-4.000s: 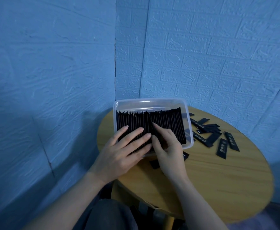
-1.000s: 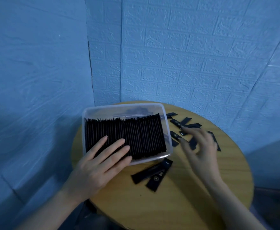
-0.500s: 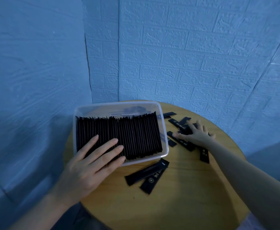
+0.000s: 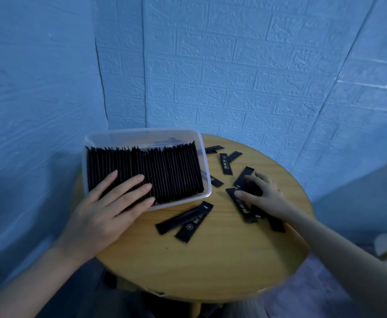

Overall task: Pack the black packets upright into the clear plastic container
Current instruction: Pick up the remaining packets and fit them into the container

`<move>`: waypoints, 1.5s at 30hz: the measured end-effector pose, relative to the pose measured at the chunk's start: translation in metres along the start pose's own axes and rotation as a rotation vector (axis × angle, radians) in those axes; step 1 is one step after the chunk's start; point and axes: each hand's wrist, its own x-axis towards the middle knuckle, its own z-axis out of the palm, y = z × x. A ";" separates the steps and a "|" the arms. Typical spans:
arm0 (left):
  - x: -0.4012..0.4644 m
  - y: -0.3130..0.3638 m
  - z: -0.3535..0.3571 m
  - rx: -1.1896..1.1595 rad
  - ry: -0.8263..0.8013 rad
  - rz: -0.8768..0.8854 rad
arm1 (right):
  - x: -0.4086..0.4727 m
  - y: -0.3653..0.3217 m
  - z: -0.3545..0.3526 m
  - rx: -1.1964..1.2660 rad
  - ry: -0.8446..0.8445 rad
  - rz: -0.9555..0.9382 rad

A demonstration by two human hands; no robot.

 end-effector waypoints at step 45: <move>-0.008 -0.001 0.008 -0.020 0.042 0.002 | -0.031 -0.015 -0.021 0.215 0.107 0.183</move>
